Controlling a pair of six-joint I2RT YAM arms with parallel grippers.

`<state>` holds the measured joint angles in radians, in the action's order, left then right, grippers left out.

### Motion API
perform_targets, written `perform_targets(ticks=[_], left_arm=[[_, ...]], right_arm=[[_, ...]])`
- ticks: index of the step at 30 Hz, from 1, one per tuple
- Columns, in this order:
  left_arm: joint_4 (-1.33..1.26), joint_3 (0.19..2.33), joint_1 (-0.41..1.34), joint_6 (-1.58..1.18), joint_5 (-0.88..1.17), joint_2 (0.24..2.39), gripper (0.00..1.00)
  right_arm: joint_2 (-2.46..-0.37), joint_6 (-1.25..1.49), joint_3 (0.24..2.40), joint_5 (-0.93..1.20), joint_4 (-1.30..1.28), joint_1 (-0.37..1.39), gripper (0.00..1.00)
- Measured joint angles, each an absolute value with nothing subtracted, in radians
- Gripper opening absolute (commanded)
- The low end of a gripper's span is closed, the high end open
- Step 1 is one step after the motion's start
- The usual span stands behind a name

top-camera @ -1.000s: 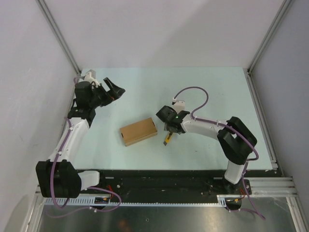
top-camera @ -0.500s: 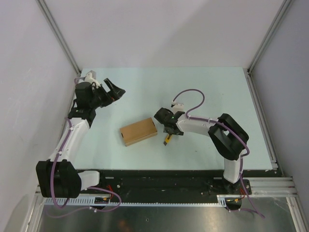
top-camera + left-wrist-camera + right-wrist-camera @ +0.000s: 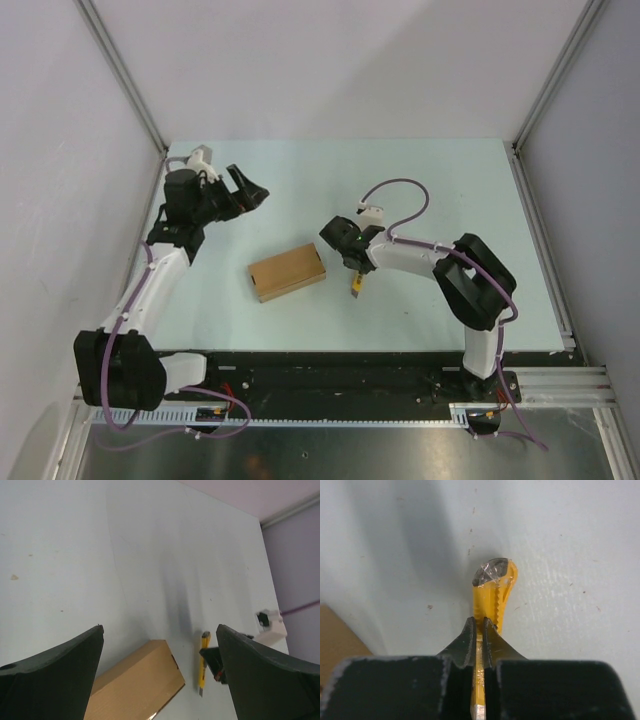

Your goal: Unpack the express box

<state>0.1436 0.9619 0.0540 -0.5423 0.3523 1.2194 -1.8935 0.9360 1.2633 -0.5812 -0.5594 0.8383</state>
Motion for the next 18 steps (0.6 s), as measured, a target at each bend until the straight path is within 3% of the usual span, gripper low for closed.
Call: perform_targets(ticks=[18], left_arm=[[0.141, 0.986, 0.313, -0.433, 0.388, 1.233, 1.0]], right_arm=[[-1.645, 0.846, 1.257, -0.5, -0.559, 0.664, 0.0]])
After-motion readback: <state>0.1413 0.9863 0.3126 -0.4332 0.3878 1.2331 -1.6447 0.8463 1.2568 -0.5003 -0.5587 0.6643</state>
